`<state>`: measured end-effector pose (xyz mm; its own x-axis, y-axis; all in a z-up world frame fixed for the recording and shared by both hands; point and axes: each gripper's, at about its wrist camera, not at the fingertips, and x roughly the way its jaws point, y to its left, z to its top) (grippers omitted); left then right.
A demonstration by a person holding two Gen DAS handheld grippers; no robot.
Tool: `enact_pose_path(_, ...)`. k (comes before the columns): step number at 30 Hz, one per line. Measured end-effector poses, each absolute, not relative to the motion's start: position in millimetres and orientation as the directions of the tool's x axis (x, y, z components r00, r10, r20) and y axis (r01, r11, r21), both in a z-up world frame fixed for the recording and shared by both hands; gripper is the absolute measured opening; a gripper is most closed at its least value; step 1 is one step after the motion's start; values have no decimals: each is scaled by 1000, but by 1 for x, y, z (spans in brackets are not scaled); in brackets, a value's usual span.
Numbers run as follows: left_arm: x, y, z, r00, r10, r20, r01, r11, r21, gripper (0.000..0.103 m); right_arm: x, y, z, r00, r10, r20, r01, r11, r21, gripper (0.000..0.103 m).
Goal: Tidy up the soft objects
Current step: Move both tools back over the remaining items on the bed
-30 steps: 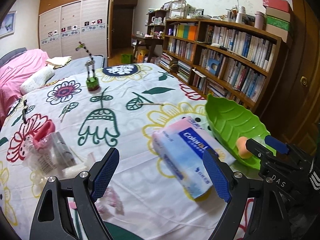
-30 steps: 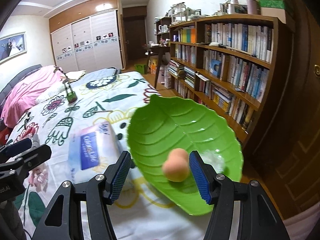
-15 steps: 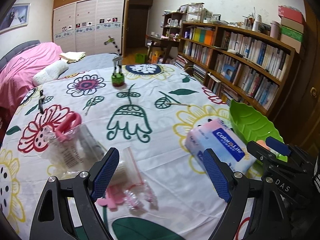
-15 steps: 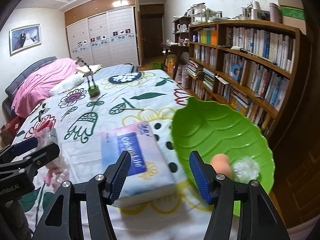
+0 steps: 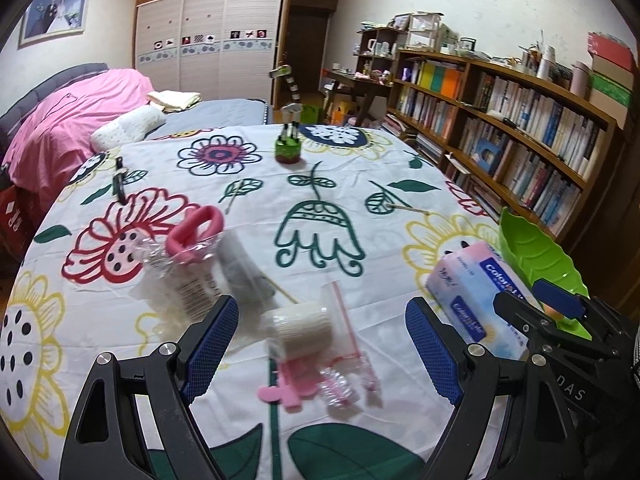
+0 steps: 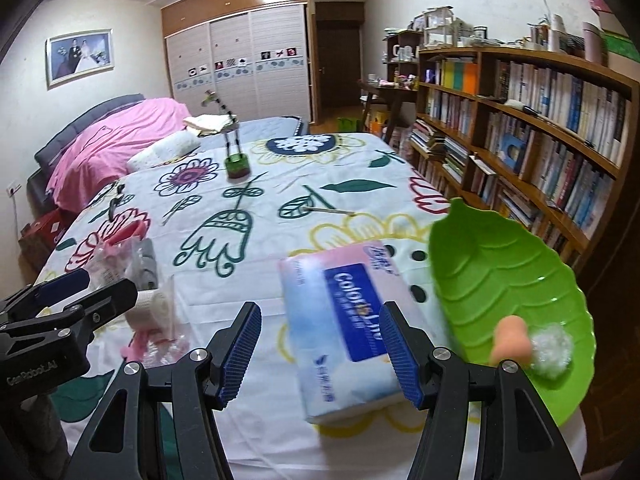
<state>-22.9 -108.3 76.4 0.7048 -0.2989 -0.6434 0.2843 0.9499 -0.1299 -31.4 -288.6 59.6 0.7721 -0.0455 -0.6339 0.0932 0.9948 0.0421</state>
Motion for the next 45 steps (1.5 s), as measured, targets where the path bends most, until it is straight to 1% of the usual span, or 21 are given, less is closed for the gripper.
enact_pose_path(20, -15, -68, 68, 712, -256, -654, 205, 966, -155, 86, -16, -245, 56, 753, 12, -658, 5, 1000, 23, 65)
enact_pose_path(34, -10, -56, 62, 706, -241, -666, 179, 971, -161, 86, -8, -232, 52, 739, 20, -674, -13, 1000, 15, 65)
enact_pose_path(45, -5, -50, 55, 698, -225, -680, 159, 974, -159, 86, -4, -216, 44, 719, 49, -694, -60, 998, 8, 66)
